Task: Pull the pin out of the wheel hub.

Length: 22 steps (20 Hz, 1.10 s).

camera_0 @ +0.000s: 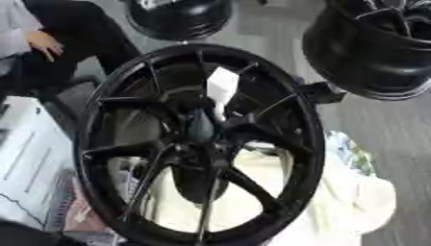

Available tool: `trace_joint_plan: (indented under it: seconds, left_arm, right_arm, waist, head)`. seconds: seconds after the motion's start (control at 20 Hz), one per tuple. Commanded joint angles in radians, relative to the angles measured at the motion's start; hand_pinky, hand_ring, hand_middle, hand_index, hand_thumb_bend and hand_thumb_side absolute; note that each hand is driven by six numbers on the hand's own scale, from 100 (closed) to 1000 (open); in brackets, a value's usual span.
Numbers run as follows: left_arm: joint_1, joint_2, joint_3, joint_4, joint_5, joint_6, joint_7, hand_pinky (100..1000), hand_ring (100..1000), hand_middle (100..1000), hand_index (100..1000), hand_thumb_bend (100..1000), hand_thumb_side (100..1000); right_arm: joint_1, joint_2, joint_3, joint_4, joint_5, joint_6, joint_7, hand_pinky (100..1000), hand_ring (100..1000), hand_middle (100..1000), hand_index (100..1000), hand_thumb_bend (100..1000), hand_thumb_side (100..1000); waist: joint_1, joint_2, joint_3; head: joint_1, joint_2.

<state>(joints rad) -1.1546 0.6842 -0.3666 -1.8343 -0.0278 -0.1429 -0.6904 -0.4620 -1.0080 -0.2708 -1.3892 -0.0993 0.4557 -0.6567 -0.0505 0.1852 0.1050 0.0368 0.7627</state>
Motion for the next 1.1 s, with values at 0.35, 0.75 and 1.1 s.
trace_joint_plan:
  seconds: [0.35, 0.75, 1.1]
  left_arm:
    - [-0.016, 0.003, 0.002, 0.005, 0.003, 0.000, -0.009, 873, 832, 761, 883, 100, 325]
    - [-0.050, -0.031, -0.018, 0.009, -0.006, -0.011, -0.076, 883, 860, 792, 905, 100, 219]
    - [-0.056, -0.035, -0.086, 0.038, -0.053, -0.060, -0.214, 928, 902, 814, 924, 142, 290]
  right_arm:
    - [-0.014, -0.032, -0.006, -0.009, 0.000, 0.244, -0.250, 828, 645, 809, 892, 100, 415]
    - [-0.024, -0.027, -0.004, -0.012, 0.001, 0.240, -0.250, 828, 645, 810, 892, 100, 419]
    - [-0.030, -0.022, -0.004, -0.009, -0.003, 0.237, -0.250, 828, 644, 810, 894, 100, 430]
  waist:
    - [-0.001, -0.020, -0.003]
    - [0.002, -0.015, -0.009]
    - [0.008, -0.005, -0.015]
  head:
    - [0.002, -0.009]
    - [0.007, -0.012]
    - [0.004, -0.010]
